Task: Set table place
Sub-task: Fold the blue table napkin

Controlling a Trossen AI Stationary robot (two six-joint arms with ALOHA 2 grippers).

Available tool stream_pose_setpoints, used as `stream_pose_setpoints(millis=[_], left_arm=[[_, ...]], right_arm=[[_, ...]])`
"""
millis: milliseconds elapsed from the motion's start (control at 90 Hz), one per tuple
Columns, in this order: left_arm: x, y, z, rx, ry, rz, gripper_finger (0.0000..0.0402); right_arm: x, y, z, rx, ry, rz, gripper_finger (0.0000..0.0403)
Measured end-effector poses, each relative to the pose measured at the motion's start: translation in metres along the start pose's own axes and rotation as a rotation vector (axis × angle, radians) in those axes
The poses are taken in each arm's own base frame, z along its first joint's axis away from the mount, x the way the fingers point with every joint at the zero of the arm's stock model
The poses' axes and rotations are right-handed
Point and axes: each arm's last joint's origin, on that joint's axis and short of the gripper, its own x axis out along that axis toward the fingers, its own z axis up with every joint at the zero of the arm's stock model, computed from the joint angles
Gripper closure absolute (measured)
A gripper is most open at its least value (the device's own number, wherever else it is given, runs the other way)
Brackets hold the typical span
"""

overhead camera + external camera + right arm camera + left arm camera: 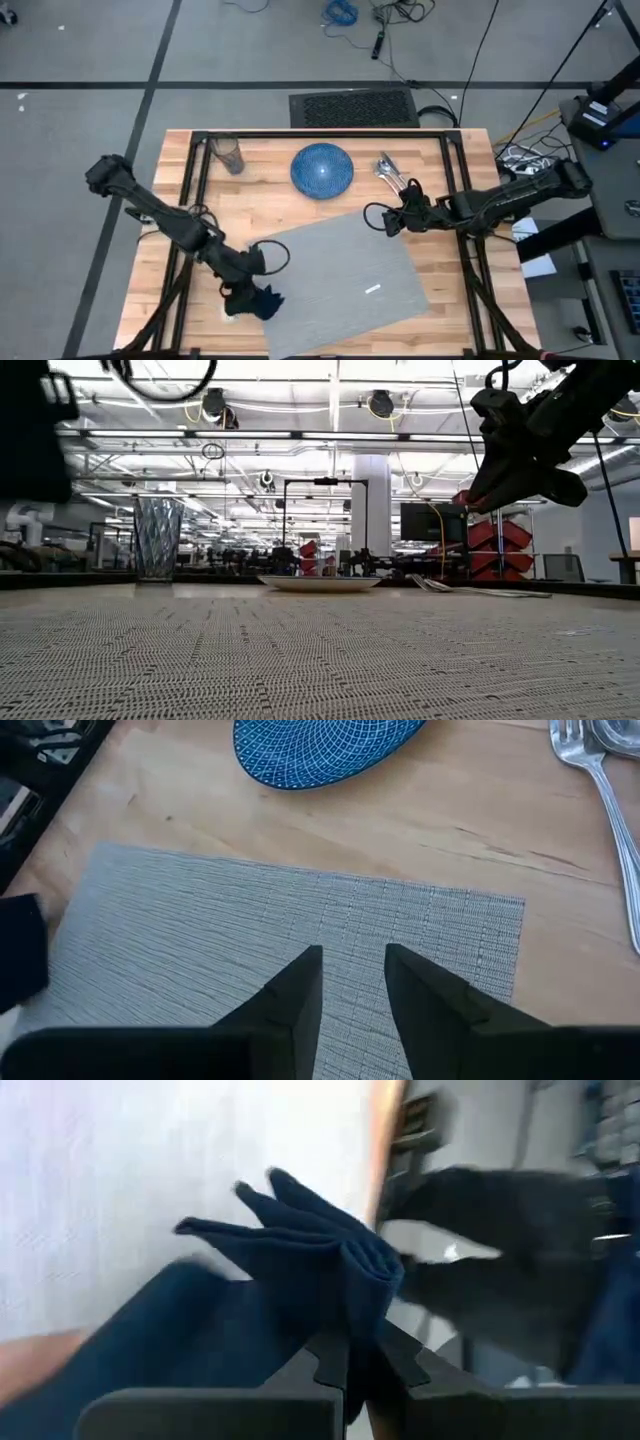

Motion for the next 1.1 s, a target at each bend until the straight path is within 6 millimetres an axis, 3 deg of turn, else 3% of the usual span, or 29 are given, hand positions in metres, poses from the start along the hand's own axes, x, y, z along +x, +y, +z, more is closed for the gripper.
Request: stream_pose_setpoints(millis=[267, 433, 878, 1100], left_arm=[[0.0, 0.016, 0.009, 0.011, -0.083, 0.106, 0.0401], [-0.006, 0.034, 0.019, 0.017, -0.156, 0.271, 0.0401], [-0.042, 0.102, 0.035, -0.082, -0.138, 0.847, 0.0401], [-0.052, 0.137, 0.033, -0.141, -0.041, 0.984, 0.0401]], right_arm=[[0.0, 0.0, 0.0, 0.0, -0.003, -0.001, 0.0303], [0.0, 0.0, 0.0, -0.002, -0.004, -0.001, 0.0303], [0.0, 0.0, 0.0, -0.005, -0.006, -0.002, 0.0303], [0.0, 0.0, 0.0, -0.004, -0.01, -0.004, 0.0303]])
